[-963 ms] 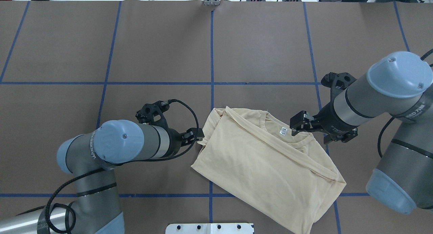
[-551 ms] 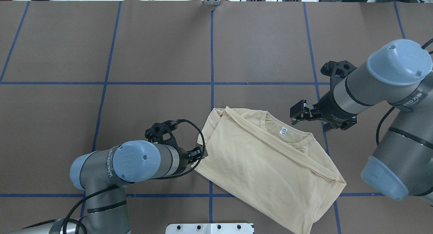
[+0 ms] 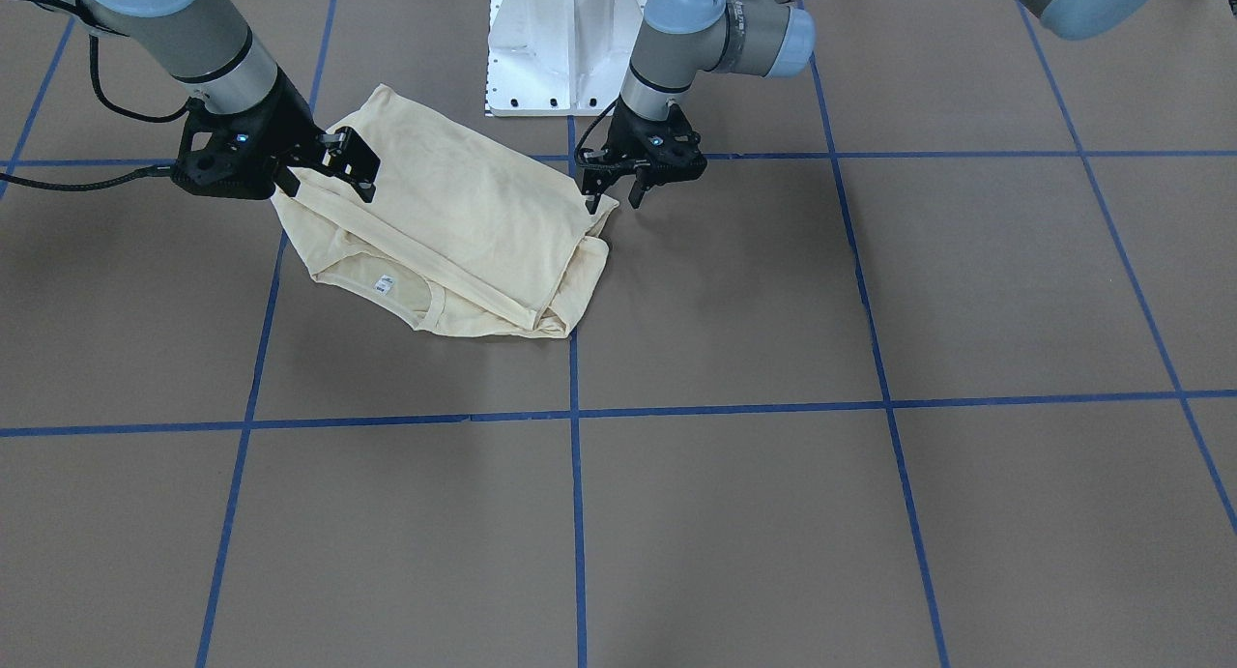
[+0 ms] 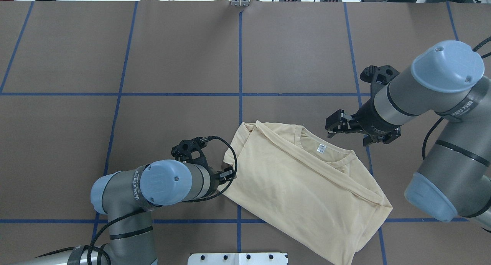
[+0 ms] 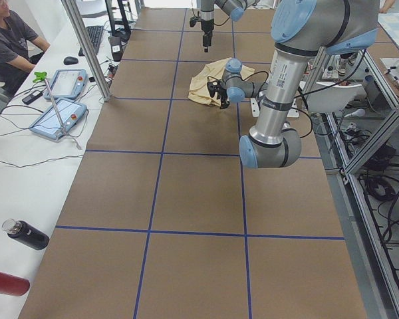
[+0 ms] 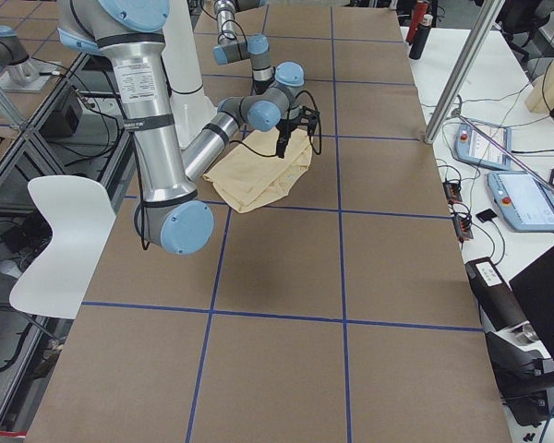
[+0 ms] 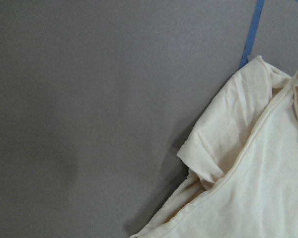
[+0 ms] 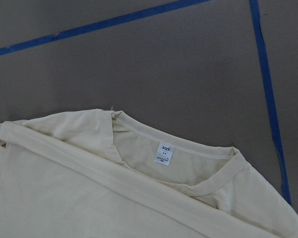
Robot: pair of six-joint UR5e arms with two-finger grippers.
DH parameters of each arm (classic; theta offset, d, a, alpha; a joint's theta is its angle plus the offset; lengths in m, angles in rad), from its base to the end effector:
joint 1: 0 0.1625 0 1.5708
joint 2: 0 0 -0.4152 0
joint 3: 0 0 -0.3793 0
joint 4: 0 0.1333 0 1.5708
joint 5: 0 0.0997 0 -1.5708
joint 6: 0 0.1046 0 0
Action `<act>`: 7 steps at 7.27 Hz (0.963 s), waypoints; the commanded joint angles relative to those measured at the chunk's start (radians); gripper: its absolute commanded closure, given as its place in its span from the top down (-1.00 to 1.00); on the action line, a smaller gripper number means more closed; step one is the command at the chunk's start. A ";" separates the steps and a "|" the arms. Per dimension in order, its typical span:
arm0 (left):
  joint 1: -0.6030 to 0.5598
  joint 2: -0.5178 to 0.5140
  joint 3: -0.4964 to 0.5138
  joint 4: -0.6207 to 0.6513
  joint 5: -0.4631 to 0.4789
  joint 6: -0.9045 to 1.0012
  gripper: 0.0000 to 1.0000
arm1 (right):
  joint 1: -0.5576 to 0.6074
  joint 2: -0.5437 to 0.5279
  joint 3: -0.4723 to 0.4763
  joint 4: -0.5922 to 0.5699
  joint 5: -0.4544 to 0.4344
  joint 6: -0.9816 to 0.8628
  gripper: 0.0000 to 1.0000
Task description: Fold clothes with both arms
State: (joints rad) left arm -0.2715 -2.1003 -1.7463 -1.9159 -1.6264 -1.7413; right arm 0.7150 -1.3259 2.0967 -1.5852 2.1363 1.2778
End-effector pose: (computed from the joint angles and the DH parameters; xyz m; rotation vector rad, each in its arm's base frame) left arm 0.5812 -0.2941 0.2405 0.0027 1.0578 -0.3711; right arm -0.3313 -0.3900 0.2969 -0.1157 -0.9035 0.1787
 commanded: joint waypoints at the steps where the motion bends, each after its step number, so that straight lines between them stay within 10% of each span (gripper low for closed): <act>1: 0.001 -0.021 0.017 0.000 0.000 0.002 0.27 | 0.001 0.000 -0.003 -0.001 -0.001 0.000 1.00; 7: 0.001 -0.009 0.016 0.012 -0.001 0.002 0.27 | 0.001 0.000 -0.013 -0.001 0.002 0.000 1.00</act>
State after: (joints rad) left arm -0.2713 -2.1121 -1.7297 -1.9050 -1.6275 -1.7390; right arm 0.7166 -1.3254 2.0865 -1.5861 2.1383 1.2778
